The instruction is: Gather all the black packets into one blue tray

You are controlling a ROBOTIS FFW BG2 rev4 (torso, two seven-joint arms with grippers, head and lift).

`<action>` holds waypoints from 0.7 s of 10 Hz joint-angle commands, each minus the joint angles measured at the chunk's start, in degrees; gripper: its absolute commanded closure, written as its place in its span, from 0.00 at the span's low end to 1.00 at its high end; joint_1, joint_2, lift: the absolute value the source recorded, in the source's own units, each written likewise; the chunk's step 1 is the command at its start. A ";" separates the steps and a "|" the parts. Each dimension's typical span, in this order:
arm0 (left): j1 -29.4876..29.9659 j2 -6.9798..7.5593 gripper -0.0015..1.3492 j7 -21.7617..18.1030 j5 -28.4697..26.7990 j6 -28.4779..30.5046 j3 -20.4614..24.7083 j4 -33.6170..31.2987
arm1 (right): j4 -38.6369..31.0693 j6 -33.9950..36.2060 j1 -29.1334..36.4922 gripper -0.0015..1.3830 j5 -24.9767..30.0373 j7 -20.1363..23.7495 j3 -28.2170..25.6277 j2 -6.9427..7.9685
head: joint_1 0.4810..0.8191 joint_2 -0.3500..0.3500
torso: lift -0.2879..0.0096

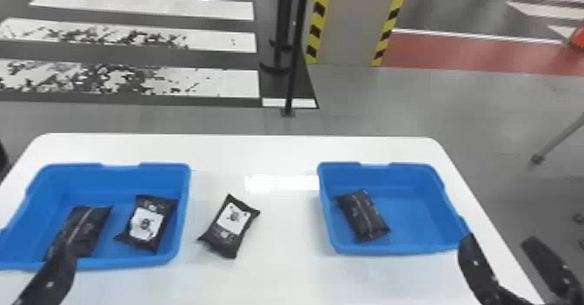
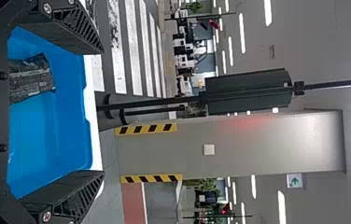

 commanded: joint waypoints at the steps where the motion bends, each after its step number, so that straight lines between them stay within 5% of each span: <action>1: -0.12 0.00 0.09 -0.09 0.09 0.42 0.00 0.05 | 0.05 0.01 -0.12 0.07 -0.05 0.03 0.03 0.23 | 0.63 0.27 | 0.60; 7: -2.65 0.35 0.09 -0.44 -2.20 2.53 0.11 0.05 | 0.33 0.01 -0.40 0.08 -0.39 0.03 0.38 0.23 | 0.63 0.28 | 0.60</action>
